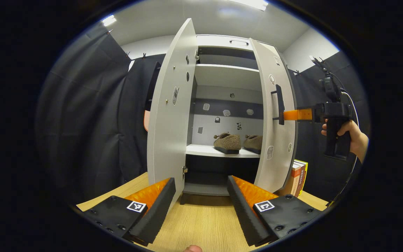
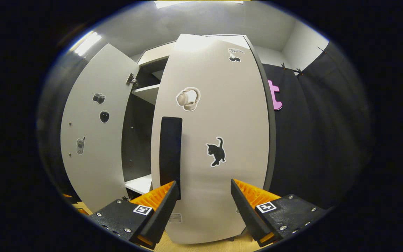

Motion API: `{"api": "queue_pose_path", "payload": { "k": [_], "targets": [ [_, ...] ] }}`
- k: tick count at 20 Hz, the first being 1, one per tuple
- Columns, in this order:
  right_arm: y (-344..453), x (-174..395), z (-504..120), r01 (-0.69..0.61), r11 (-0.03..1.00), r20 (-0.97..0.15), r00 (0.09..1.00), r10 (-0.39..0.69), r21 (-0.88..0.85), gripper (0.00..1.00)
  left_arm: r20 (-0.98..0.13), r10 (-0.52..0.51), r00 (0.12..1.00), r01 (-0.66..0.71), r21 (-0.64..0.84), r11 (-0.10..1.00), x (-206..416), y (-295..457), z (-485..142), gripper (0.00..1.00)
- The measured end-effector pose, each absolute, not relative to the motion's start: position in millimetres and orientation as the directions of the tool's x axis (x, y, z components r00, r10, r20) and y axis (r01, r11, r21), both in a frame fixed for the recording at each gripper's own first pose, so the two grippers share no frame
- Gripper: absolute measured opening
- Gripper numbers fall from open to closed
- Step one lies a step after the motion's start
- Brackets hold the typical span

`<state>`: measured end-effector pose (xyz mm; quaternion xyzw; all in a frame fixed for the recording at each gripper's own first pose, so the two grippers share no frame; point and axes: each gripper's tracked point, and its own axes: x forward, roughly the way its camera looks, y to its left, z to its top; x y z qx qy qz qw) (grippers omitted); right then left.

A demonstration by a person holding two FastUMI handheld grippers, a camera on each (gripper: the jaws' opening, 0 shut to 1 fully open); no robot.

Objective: Grab one shoe with the right hand and put it into the shoe cabinet, grab the other shoe with the left hand and put it into the shoe cabinet; then close the right door with the right hand and the left door with the left hand.

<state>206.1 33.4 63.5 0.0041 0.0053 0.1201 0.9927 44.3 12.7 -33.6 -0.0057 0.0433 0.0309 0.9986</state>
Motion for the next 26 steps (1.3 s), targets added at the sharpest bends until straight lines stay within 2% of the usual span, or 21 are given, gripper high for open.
{"api": "queue_pose_path", "payload": {
  "k": [1,8,9,12,14,18,19,26],
  "targets": [
    [35,208,62,-0.235,0.972,-0.012,0.972,0.235,0.014,0.92,-0.088,0.063,0.994,-0.064,-0.009,0.998,44,14,-34,0.99],
    [47,223,55,-0.194,0.981,-0.028,0.98,0.195,0.022,0.92,-0.081,0.071,0.994,-0.072,-0.008,0.997,47,20,-30,0.99],
    [48,224,56,-0.191,0.981,-0.033,0.981,0.192,0.017,0.92,-0.08,0.067,0.994,-0.068,-0.009,0.998,47,20,-30,0.97],
    [51,228,56,-0.179,0.984,-0.028,0.983,0.179,-0.002,0.91,-0.084,0.061,0.995,-0.062,-0.013,0.998,47,18,-32,0.99],
    [53,231,54,-0.175,0.984,-0.032,0.984,0.175,0.002,0.92,-0.096,0.057,0.994,-0.059,-0.024,0.998,49,15,-39,0.94],
    [53,231,53,-0.166,0.986,-0.024,0.986,0.166,0.013,0.92,-0.122,0.048,0.991,-0.052,-0.031,0.998,51,10,-51,0.99],
    [52,231,53,-0.162,0.987,-0.022,0.987,0.162,0.009,0.92,-0.122,0.044,0.992,-0.049,-0.033,0.998,51,10,-50,0.97],
    [26,185,57,-0.143,0.99,-0.007,0.99,0.143,0.004,0.93,-0.1,0.052,0.994,-0.055,-0.029,0.998,54,13,-35,0.97]
  ]
}}
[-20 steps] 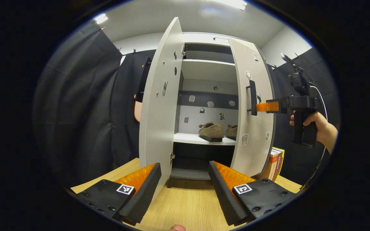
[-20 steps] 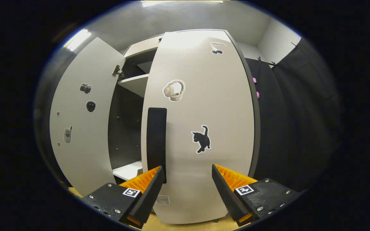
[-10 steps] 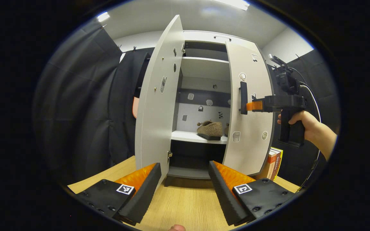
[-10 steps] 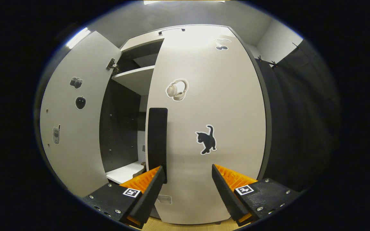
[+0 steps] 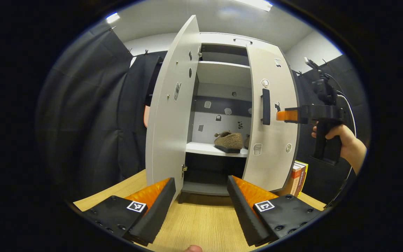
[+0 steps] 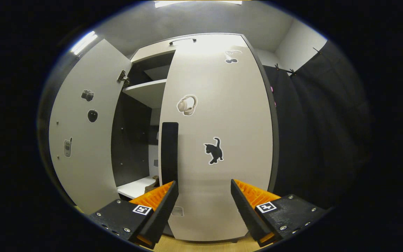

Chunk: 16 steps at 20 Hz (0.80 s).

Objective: Grab one shoe with the right hand and put it into the shoe cabinet, grab the other shoe with the left hand and put it into the shoe cabinet; then close the right door with the right hand and the left door with the left hand.

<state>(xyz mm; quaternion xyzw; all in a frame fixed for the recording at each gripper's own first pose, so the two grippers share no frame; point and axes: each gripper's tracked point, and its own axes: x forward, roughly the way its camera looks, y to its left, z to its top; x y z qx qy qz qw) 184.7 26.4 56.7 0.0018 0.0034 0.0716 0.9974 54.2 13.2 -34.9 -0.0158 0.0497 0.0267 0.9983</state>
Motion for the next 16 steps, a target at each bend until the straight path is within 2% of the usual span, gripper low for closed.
{"api": "queue_pose_path", "payload": {
  "k": [4,14,15,16],
  "targets": [
    [9,139,44,-0.139,0.99,-0.008,0.99,0.139,0.011,0.93,-0.094,0.033,0.995,-0.037,-0.035,0.999,59,6,-30,0.96],
    [-32,40,-6,-0.048,0.999,-0.012,0.999,0.048,0.0,0.93,-0.091,-0.016,0.996,0.011,-0.05,0.999,58,-19,-15,0.97],
    [-33,36,-13,-0.042,0.999,-0.014,0.999,0.042,0.004,0.98,-0.09,-0.005,0.996,-0.001,-0.066,0.998,57,-16,-12,0.94],
    [-33,31,-20,-0.038,0.999,-0.019,0.999,0.038,0.01,0.93,-0.078,0.003,0.997,-0.009,-0.082,0.997,56,-13,-3,0.97]
  ]
}}
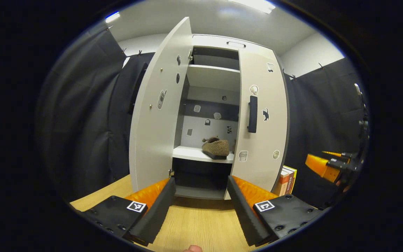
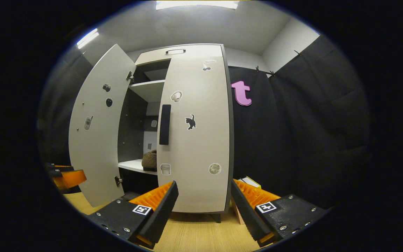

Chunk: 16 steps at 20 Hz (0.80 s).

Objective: Grab one shoe with the right hand and put it into the shoe cabinet, grab the other shoe with the left hand and put it into the shoe cabinet; then close the right door with the right hand and the left door with the left hand.

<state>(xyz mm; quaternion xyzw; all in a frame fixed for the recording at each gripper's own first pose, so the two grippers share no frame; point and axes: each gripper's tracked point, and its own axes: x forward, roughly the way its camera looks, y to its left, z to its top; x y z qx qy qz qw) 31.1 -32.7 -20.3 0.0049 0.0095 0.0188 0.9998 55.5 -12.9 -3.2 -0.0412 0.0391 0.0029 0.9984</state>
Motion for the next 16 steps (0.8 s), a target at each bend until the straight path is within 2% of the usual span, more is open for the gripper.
{"api": "queue_pose_path", "payload": {
  "k": [1,2,6,7,9,11,12,13,16],
  "targets": [
    [-32,27,-26,-0.038,0.999,-0.025,0.999,0.039,0.016,0.98,-0.059,0.004,0.998,-0.01,-0.1,0.995,57,-8,10,0.97],
    [-32,22,-30,-0.039,0.999,-0.031,0.999,0.04,0.019,0.93,-0.048,0.015,0.999,-0.02,-0.108,0.994,58,-2,22,0.96],
    [-36,16,-43,-0.046,0.999,-0.07,0.997,0.045,-0.013,0.93,-0.032,0.154,0.987,-0.157,-0.083,0.984,58,71,69,0.94],
    [-36,16,-42,-0.049,0.999,-0.067,0.997,0.048,-0.018,0.93,-0.028,0.192,0.981,-0.193,-0.067,0.979,59,94,80,0.97],
    [-41,14,-38,-0.049,0.998,-0.059,0.997,0.047,-0.032,0.93,-0.015,0.27,0.963,-0.271,-0.037,0.962,62,141,96,0.93],
    [-44,15,-36,-0.042,0.998,-0.054,0.998,0.039,-0.043,0.93,-0.012,0.324,0.946,-0.324,-0.026,0.946,70,175,108,0.96],
    [-45,15,-35,-0.039,0.998,-0.052,0.998,0.037,-0.042,0.93,-0.005,0.336,0.942,-0.336,-0.021,0.942,79,186,113,0.94],
    [-45,15,-34,-0.036,0.999,-0.052,0.998,0.034,-0.037,0.93,-0.002,0.34,0.94,-0.34,-0.014,0.94,90,194,118,0.99],
    [-49,15,-31,-0.025,0.999,-0.049,0.999,0.023,-0.032,0.93,0.003,0.326,0.945,-0.326,-0.004,0.945,121,202,125,0.99]
  ]
}}
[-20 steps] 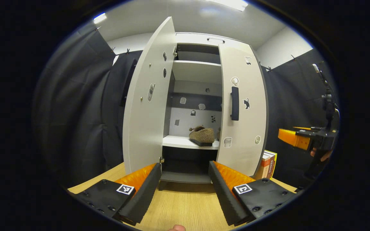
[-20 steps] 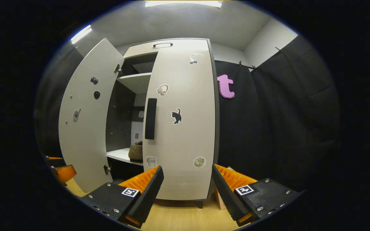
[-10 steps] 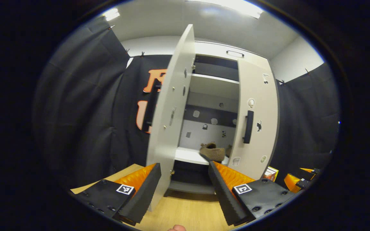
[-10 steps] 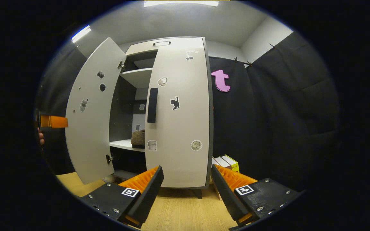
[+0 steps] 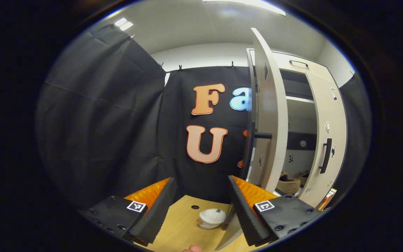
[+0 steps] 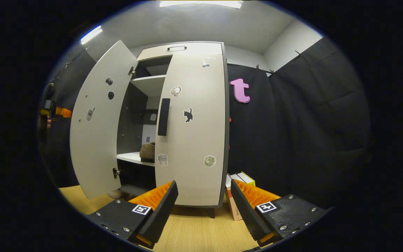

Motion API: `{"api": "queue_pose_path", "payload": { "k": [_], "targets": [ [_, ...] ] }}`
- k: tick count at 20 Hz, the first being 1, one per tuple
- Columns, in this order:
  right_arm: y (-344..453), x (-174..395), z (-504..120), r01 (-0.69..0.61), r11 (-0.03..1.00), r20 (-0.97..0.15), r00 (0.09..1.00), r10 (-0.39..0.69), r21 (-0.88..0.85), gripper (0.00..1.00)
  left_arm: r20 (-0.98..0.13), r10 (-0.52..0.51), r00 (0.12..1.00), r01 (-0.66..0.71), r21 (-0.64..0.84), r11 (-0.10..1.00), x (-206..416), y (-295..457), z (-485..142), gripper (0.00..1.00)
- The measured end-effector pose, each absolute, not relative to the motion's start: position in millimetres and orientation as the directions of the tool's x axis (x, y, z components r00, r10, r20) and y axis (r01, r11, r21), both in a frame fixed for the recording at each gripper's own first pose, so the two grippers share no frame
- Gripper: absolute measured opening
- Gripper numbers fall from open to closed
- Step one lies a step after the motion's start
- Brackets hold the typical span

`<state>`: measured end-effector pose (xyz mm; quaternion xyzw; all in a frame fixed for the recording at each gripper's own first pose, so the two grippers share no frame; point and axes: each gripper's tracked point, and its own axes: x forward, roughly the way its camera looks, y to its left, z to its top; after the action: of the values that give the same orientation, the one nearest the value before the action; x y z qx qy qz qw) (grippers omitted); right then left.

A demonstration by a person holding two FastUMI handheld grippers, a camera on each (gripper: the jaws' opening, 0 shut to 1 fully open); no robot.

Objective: Grab one shoe with the right hand and put it into the shoe cabinet, grab the other shoe with the left hand and put it into the shoe cabinet; then close the right door with the right hand and the left door with the left hand.

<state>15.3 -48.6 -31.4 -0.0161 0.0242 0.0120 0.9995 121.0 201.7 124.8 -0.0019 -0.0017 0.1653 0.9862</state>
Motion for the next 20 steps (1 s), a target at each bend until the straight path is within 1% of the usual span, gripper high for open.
{"api": "queue_pose_path", "payload": {
  "k": [1,2,3,4,10,11,12,13,16,19,20],
  "targets": [
    [-50,17,-32,-0.017,0.999,-0.05,0.999,0.016,-0.034,0.93,0.005,0.324,0.946,-0.324,0.003,0.946,127,199,125,0.97],
    [-51,17,-33,-0.008,0.999,-0.056,0.998,0.007,-0.034,0.93,0.0,0.339,0.941,-0.339,0.022,0.941,127,199,123,0.97],
    [-52,17,-35,-0.004,1.0,-0.062,0.998,0.002,-0.031,0.93,0.01,0.35,0.937,-0.35,0.044,0.936,128,202,124,0.99],
    [-52,17,-36,0.001,1.0,-0.066,0.998,-0.003,-0.027,0.94,0.029,0.352,0.936,-0.353,0.06,0.934,128,201,127,0.96],
    [-51,17,-38,0.002,1.0,-0.069,0.998,-0.003,-0.011,0.94,0.022,0.327,0.945,-0.328,0.088,0.941,133,197,126,0.96],
    [-50,18,-38,0.001,1.0,-0.068,0.998,-0.002,-0.011,0.94,0.022,0.325,0.945,-0.326,0.087,0.941,134,195,127,0.94],
    [-50,18,-37,-0.002,1.0,-0.067,0.998,0.001,-0.011,0.94,0.021,0.324,0.946,-0.325,0.082,0.942,133,192,127,0.96],
    [-50,20,-37,-0.005,1.0,-0.067,0.998,0.004,-0.011,0.94,0.017,0.324,0.946,-0.325,0.075,0.943,132,190,125,0.96],
    [-49,20,-37,-0.007,1.0,-0.068,0.998,0.007,-0.009,0.94,0.013,0.303,0.953,-0.303,0.059,0.951,129,176,124,0.96],
    [-48,20,-33,-0.009,1.0,-0.06,0.998,0.009,-0.01,0.94,0.013,0.26,0.966,-0.26,0.06,0.964,131,157,124,0.96],
    [-49,19,-34,-0.009,1.0,-0.062,0.998,0.008,-0.013,0.94,0.012,0.243,0.97,-0.243,0.064,0.968,133,149,125,0.94]
  ]
}}
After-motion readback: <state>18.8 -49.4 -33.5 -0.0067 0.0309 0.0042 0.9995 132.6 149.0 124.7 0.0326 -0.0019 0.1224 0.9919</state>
